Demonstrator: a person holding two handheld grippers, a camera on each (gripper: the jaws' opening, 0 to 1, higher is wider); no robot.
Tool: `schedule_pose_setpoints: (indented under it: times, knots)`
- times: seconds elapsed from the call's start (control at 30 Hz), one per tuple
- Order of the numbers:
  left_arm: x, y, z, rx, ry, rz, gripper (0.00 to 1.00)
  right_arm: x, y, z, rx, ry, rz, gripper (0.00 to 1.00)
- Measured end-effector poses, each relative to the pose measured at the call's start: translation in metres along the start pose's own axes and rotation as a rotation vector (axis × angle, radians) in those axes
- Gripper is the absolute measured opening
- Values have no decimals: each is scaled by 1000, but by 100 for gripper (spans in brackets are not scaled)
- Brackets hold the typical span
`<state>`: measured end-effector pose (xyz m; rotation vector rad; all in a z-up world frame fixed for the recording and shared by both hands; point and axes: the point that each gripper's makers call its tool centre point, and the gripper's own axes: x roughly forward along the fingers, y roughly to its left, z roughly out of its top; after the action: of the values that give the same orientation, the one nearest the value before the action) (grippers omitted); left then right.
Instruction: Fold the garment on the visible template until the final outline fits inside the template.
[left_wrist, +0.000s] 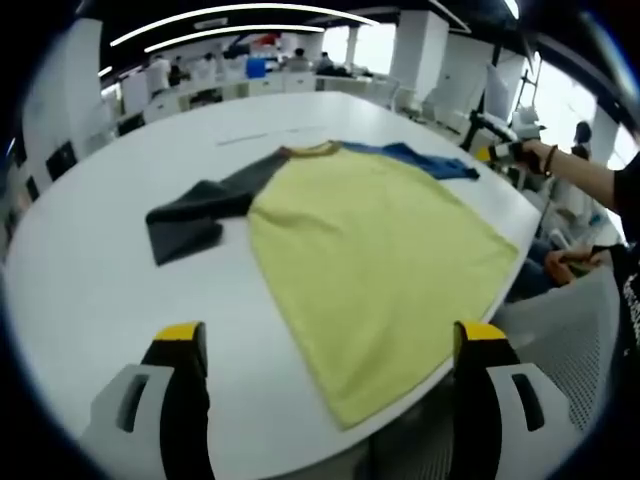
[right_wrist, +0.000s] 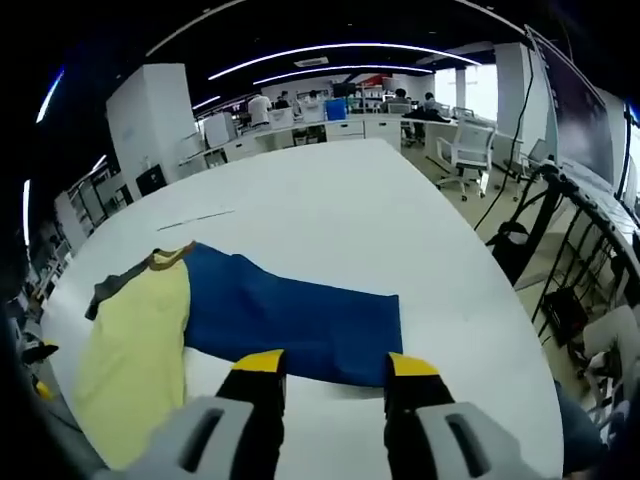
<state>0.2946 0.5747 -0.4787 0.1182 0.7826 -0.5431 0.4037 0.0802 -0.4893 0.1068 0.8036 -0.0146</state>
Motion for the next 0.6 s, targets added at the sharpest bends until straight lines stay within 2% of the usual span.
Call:
schedule_pose_setpoints:
  times: [0.1,0.33,0.43,0.47,0.53,0.6]
  knots:
    - [-1,2,4,1,-15,12,99,10,-5,4,1,-17,-8,34]
    - [1,7,7,10,-18,31,99,29,-26,-5,5,36,-45,31]
    - [2,7,8,12,-16,30,99,32,-28,-10,74,49,-32,28]
    - [2,7,10,12,-29,28,99,32,-30,-15,94,69,-51,27]
    - [3,6,14,7,-44,27,99,31,-32,-20,78,84,-72,23]
    - [3,7,16,2,-50,27,99,32,-31,-19,43,70,-79,21]
